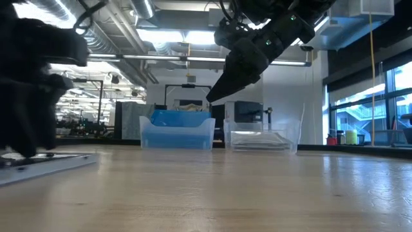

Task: Pick & place jewel cases by type
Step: Put the black CD case into the transparent bin

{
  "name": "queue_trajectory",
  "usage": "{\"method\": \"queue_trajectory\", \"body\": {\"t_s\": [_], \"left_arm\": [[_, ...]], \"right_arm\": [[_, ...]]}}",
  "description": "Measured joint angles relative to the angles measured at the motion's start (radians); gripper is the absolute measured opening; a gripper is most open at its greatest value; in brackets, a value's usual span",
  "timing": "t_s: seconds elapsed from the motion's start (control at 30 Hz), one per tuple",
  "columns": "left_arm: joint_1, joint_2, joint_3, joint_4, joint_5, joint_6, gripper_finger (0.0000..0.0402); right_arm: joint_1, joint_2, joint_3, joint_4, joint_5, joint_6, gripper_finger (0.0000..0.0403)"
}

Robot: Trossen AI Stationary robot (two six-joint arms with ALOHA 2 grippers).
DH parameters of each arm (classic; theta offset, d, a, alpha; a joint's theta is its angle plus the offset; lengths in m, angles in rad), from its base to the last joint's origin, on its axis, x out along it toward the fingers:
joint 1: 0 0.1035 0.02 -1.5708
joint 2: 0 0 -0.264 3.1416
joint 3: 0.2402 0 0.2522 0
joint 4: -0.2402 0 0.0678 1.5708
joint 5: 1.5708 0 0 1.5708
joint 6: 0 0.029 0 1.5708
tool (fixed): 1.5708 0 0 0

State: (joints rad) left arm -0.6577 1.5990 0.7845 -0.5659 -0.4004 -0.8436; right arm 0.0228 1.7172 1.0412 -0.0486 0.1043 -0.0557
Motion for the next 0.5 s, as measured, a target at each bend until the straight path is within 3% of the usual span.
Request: {"method": "queue_trajectory", "body": {"t_s": [0.3,0.5], "left_arm": [[0.131,0.007,-0.003,0.130,-0.101,0.259,0.0185],[0.255,0.026,-0.003,0.287,-0.094,0.469,0.0187]], "right_arm": [[0.002,0.000,0.000,-0.003,0.000,0.060,0.0163],[0.023,0.000,-0.001,-0.045,0.000,0.048,0.0163]]}}
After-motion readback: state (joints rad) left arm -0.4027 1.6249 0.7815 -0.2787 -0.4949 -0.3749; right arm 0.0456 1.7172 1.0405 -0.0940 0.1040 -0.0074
